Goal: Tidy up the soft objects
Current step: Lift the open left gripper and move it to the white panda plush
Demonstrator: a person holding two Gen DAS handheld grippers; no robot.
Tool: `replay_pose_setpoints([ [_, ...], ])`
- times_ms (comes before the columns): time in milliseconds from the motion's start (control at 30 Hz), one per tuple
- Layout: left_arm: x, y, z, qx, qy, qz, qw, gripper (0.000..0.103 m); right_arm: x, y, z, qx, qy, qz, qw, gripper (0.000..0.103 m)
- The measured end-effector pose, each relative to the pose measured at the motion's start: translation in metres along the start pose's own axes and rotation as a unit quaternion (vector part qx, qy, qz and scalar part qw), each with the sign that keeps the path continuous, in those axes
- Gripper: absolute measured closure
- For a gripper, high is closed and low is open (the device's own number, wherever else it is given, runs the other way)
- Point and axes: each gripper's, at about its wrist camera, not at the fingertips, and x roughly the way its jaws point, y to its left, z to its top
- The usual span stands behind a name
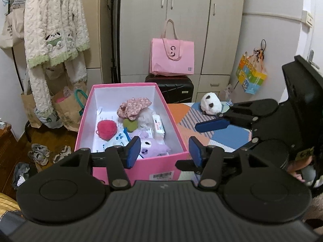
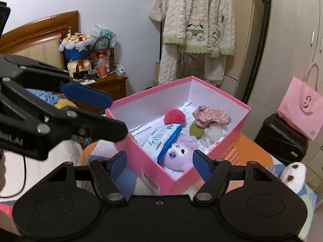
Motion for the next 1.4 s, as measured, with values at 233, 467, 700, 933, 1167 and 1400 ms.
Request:
replay_pose_setpoints([
  [233, -0.003, -0.019, -0.001, 0.001, 0.019, -0.038, 0.9991, 0.044, -0.032, -0.004, -0.016, -0.001, -0.013, -0.021, 1.0, 0.025],
  [467, 0.009, -0.05, -0.001, 0.03, 0.028, -0.058, 0.9975, 0.041, -0.06, -0.024, -0.046, 0.018, -0.025, -0.027, 0.999, 0.025],
  [700, 0.036, -0.074, 0.004, 0.053, 0.051, -0.068, 0.995, 0.041, -0.061, -0.05, -0.08, 0.05, -0.012, -0.037, 0.998, 0.025],
  [933, 0.068, -0.099, 0.007, 0.069, 0.054, -0.09, 0.9921, 0.041, -0.06, -0.087, -0.102, 0.097, -0.031, -0.033, 0.994, 0.025],
  [1167, 0.103, -0.116, 0.018, 0.068, 0.045, -0.109, 0.9907, 0.041, -0.054, -0.117, -0.117, 0.112, -0.049, -0.065, 0.99, 0.025],
  [1400, 0.147, -0.126, 0.027, 0.054, 0.034, -0.097, 0.9933, 0.038, -0.048, -0.141, -0.131, 0.107, -0.065, -0.096, 0.987, 0.025],
])
